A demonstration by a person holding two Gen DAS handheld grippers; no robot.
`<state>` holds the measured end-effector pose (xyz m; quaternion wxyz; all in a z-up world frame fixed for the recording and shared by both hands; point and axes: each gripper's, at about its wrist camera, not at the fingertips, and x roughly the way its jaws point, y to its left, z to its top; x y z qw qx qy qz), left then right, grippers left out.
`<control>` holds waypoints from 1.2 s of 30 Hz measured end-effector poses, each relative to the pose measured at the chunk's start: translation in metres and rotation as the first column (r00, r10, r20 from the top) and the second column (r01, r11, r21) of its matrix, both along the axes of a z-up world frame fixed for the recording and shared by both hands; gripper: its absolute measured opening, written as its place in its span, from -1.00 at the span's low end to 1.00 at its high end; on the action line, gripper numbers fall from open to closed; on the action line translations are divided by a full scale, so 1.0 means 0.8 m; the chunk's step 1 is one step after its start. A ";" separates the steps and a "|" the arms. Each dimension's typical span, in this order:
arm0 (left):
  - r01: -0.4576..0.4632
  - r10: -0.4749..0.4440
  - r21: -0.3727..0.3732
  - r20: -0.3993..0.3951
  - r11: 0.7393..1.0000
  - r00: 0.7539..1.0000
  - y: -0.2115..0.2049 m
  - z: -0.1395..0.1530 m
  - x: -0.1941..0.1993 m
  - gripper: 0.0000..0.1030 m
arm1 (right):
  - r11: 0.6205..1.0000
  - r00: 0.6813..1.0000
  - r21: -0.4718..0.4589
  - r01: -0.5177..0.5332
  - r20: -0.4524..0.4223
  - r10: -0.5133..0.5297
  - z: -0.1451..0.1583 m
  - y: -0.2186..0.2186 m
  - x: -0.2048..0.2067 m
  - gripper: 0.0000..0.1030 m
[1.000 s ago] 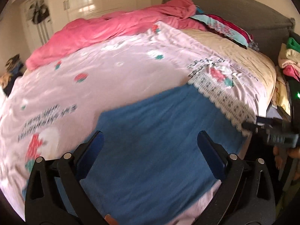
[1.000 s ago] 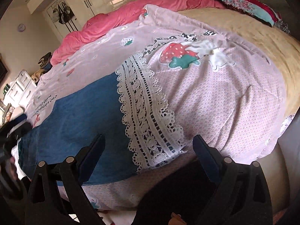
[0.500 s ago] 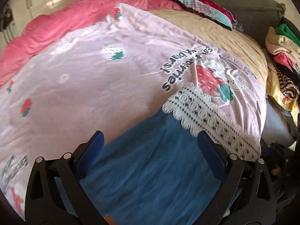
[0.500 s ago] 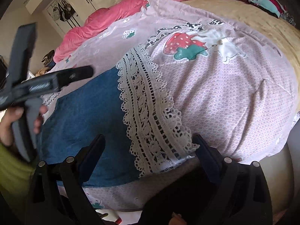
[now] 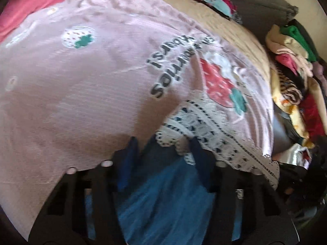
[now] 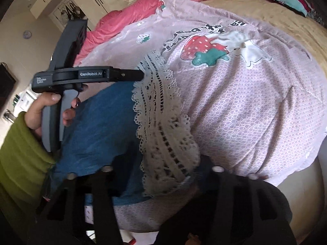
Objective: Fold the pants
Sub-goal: 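Grasp the lace trim edge with the left gripper and lift it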
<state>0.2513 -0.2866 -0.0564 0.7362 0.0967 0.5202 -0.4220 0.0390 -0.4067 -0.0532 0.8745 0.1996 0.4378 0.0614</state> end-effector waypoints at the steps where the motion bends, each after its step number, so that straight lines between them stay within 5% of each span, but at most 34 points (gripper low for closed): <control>1: 0.011 -0.011 -0.006 -0.006 1.000 1.000 0.000 0.001 -0.002 -0.32 | 1.000 1.000 0.013 -0.005 0.004 0.005 0.000 -0.001 -0.001 -0.20; 4: 0.026 -0.026 -0.004 -0.008 1.000 1.000 -0.004 -0.002 -0.002 -0.32 | 1.000 1.000 0.015 -0.025 -0.019 0.026 -0.002 0.003 0.006 -0.15; 8: 0.044 -0.044 0.002 0.005 0.999 0.999 -0.012 -0.009 -0.001 -0.19 | 0.998 0.997 0.009 -0.058 -0.039 0.059 -0.002 0.013 0.016 0.20; 11: 0.045 -0.045 -0.004 0.007 0.999 0.999 -0.014 -0.011 -0.001 -0.25 | 0.998 0.997 -0.014 -0.066 -0.039 0.065 0.000 0.019 0.018 0.20; 14: 0.036 -0.036 -0.018 0.007 0.999 0.999 -0.013 -0.008 -0.005 -0.51 | 0.998 0.997 -0.008 -0.069 -0.031 0.069 0.000 0.018 0.016 0.01; 17: 0.005 -0.004 -0.026 0.019 1.000 1.000 -0.010 -0.004 -0.010 -0.70 | 0.996 0.997 0.027 -0.081 -0.011 0.082 0.000 0.016 0.013 -0.48; 24: -0.028 0.033 -0.122 0.036 0.992 0.999 0.026 0.029 -0.029 -0.77 | 0.989 0.987 0.067 -0.133 0.104 0.126 0.019 0.020 0.000 -0.55; 32: -0.089 0.118 -0.246 0.106 0.965 0.987 0.136 0.097 -0.070 -0.78 | 0.940 0.898 0.036 -0.338 0.311 0.311 0.090 0.105 -0.033 -0.55; 36: -0.150 0.188 -0.252 0.134 0.956 0.973 0.194 0.108 -0.076 -0.77 | 0.901 0.849 -0.044 -0.431 0.318 0.421 0.107 0.174 -0.025 -0.55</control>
